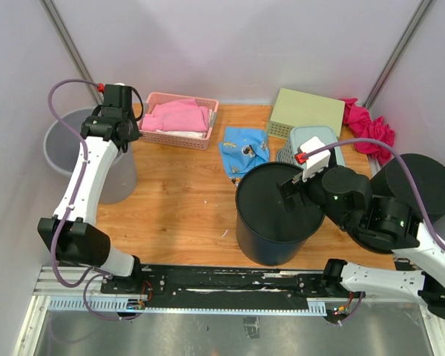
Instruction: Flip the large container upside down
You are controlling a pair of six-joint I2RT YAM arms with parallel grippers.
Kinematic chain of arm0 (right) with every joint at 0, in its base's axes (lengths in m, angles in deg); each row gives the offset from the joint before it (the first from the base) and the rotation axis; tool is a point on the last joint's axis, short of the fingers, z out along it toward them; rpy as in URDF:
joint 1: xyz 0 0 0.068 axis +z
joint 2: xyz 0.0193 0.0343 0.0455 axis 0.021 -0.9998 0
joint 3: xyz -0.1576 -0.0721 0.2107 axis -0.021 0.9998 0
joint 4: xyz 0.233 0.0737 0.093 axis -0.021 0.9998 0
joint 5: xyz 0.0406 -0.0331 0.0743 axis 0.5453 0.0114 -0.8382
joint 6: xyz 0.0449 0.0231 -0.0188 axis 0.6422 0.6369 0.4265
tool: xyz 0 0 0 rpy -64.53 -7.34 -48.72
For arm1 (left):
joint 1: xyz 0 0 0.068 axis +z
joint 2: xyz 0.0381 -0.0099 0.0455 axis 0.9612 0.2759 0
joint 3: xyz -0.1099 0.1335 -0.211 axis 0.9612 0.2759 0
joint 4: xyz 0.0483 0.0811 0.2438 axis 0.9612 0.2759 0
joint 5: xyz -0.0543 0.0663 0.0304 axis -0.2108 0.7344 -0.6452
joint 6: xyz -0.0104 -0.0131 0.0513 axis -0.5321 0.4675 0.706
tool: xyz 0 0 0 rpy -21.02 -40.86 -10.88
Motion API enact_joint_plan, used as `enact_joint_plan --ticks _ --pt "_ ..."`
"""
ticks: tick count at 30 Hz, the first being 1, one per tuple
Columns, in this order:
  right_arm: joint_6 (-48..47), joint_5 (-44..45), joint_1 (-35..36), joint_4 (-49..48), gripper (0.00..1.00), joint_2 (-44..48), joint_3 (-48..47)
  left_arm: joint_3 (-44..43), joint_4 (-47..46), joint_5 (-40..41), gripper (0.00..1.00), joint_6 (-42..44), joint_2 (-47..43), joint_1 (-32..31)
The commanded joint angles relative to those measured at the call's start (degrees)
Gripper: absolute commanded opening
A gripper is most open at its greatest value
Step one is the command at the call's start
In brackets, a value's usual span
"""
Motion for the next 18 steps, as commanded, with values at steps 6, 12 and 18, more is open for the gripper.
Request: enact_joint_plan --ticks 6,12,18 --pt "-2.1 1.9 -1.0 -2.6 0.97 0.9 1.7 -3.3 -2.6 -21.6 0.0 -3.1 -9.8 -1.4" --pt "-2.3 2.3 -1.1 -3.4 0.97 -0.6 1.5 -3.8 -4.2 -37.3 0.0 -9.6 -13.4 -3.4" --pt "-2.2 1.5 -1.3 -4.1 0.97 -1.8 0.6 5.0 -13.1 -44.1 0.0 -15.5 -18.0 -3.4"
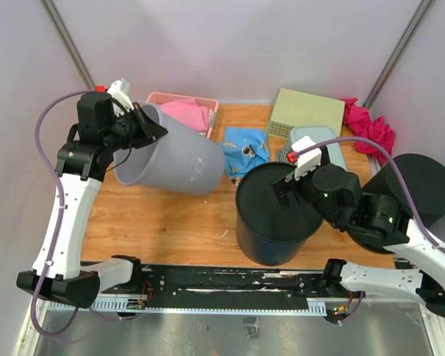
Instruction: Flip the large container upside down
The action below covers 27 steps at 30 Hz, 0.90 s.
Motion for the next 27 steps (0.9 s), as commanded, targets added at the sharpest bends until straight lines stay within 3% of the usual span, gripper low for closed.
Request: enact_joint_plan --ticks 1,9,18,27 --pt "-0.7 0.4 -1.3 -2.0 0.97 -0.5 -0.8 6.4 -10.6 -9.1 0.0 -5.3 -3.2 0.1" --pt "0.4 -6.6 -4.2 -2.6 0.99 -2.8 -3.2 25.0 -25.1 -18.3 0.0 -12.2 -7.7 2.2" --pt "8.1 -43.6 -24.4 -7.0 0.98 -12.9 -7.6 32.8 -19.3 -15.0 0.0 -7.5 -13.3 7.3" --pt "17.1 -50.8 -26.6 -7.8 0.93 -32.3 -20.4 43.5 -19.8 -10.0 0.03 -5.3 -15.1 7.5"
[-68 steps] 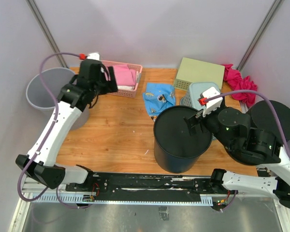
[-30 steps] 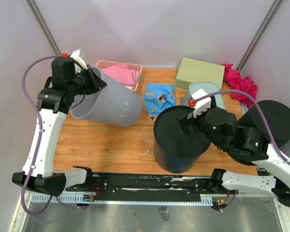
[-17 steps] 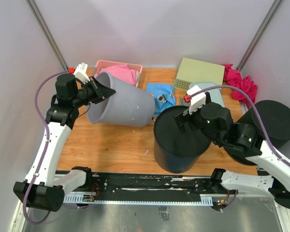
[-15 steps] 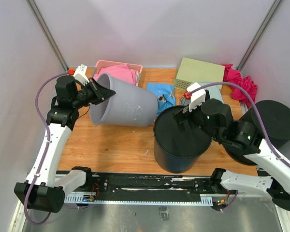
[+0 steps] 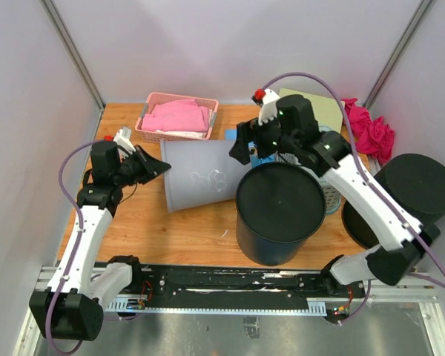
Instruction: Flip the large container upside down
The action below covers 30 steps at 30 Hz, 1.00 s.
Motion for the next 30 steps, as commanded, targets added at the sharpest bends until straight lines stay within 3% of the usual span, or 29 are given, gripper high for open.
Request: enact_joint_plan --ticks 1,3,7,10,13,17,22,27,30 --pt "7.9 -6.3 -1.5 -1.1 0.92 -7.5 -5.6 4.1 5.1 3.7 0.05 4.1 0.3 0.0" --pt "9.7 -7.0 -2.2 -1.1 0.91 -10.6 -7.0 4.2 6.2 5.0 0.15 5.2 0.3 0.1" --pt "11.4 -6.7 -4.6 -1.4 0.91 -14.7 -7.4 2.0 9.1 7.3 0.44 7.5 -0.1 0.0" --pt "12.7 -7.0 -6.4 -2.0 0.91 -16.3 -6.0 0.1 10.8 7.4 0.54 8.7 -1.1 0.0" --pt "13.9 -8.1 -7.6 -3.3 0.91 -17.0 -4.2 -0.7 11.4 6.9 0.56 9.5 -1.9 0.0" --pt "14.9 -7.6 -8.3 -4.1 0.91 -17.4 -2.6 -1.5 13.1 8.6 0.49 11.3 -1.9 0.0" --pt "17.1 -8.6 -9.6 -5.0 0.91 -18.8 -0.8 -0.3 13.5 10.4 0.25 12.3 -1.1 0.0" --pt "19.1 -14.0 -9.9 -7.0 0.9 -20.8 0.3 0.5 13.4 10.7 0.06 12.3 -1.1 0.0" --pt "20.0 -19.9 -9.8 -9.9 0.89 -22.1 0.5 0.7 13.4 10.4 0.0 12.2 -1.5 0.0"
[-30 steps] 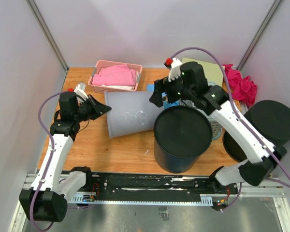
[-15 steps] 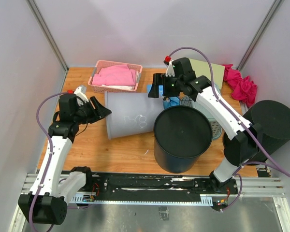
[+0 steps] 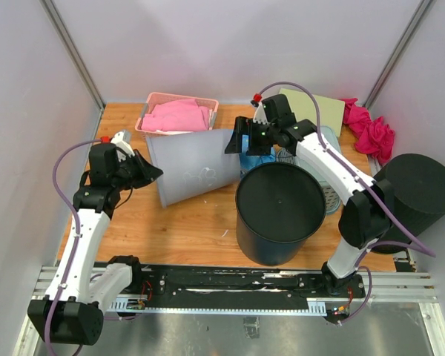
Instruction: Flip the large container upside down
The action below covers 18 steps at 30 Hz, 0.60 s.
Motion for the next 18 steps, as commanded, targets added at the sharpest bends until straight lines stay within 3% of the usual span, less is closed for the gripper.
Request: enact_joint_plan --ticks 1,5,13,18 --pt "2.5 -10.7 -0.6 -5.5 0.87 -2.3 0.8 1.4 4.0 2.2 0.0 1.3 0.1 0.2" --pt "3.0 -20.6 -0.6 -13.7 0.81 -3.3 2.0 1.7 4.1 1.2 0.0 1.9 -0.2 0.2" --pt "4.9 -24.2 -0.8 -19.8 0.8 -2.3 4.6 1.4 5.2 1.0 0.0 2.6 -0.6 0.2" --pt "4.1 -16.6 -1.8 -19.0 0.8 1.3 7.2 1.7 5.6 1.6 0.0 2.6 -1.1 0.2"
